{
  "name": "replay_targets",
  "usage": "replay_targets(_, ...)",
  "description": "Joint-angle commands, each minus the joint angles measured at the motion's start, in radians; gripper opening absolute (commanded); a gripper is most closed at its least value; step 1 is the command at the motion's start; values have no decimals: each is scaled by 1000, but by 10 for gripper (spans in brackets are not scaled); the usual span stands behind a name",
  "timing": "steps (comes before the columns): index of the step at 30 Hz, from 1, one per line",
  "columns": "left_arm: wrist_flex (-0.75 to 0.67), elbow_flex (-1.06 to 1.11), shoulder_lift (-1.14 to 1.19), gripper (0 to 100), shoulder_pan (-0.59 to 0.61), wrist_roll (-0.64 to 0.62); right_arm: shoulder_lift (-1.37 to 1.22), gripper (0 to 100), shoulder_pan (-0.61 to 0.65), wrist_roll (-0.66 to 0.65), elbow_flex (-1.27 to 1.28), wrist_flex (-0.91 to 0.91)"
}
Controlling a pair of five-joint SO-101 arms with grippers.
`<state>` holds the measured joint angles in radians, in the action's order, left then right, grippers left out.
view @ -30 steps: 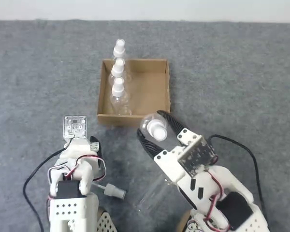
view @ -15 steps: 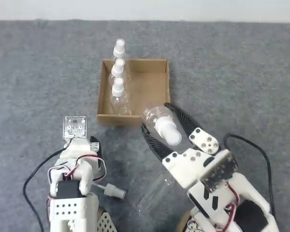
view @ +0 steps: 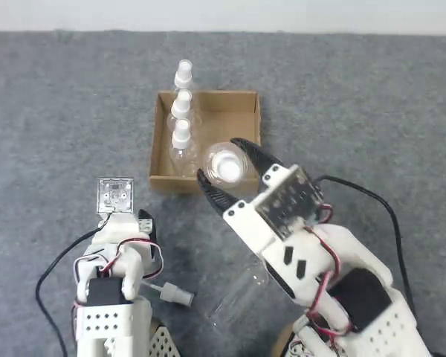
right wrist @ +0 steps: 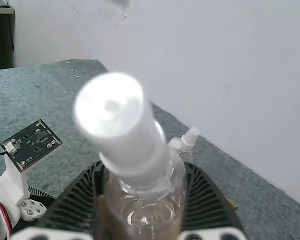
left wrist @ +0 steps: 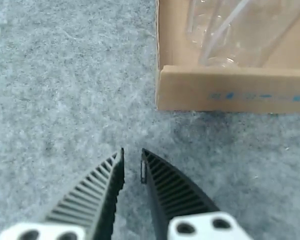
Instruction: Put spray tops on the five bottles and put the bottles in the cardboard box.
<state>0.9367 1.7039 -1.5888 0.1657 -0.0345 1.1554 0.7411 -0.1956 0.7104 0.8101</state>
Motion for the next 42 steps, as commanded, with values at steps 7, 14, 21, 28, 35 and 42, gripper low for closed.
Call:
replay_targets(7,2,-12,-15,51,5,-8,-179,6,-114,-9,-184,-10)
replay_targets(14,2,-12,-15,51,5,-8,-297,6,-191,28,-242,-62)
replay_targets(21,2,-12,-15,51,5,-8,-433,6,-262,63,-239,-176)
replay_targets(28,2,-12,-15,51,5,-8,-591,6,-263,118,-241,-340)
replay_targets(35,2,-12,-15,51,5,-8,-731,6,-308,190,-241,-501)
replay_targets(42,2,-12,-15,51,5,-8,-866,6,-315,215,-242,-641)
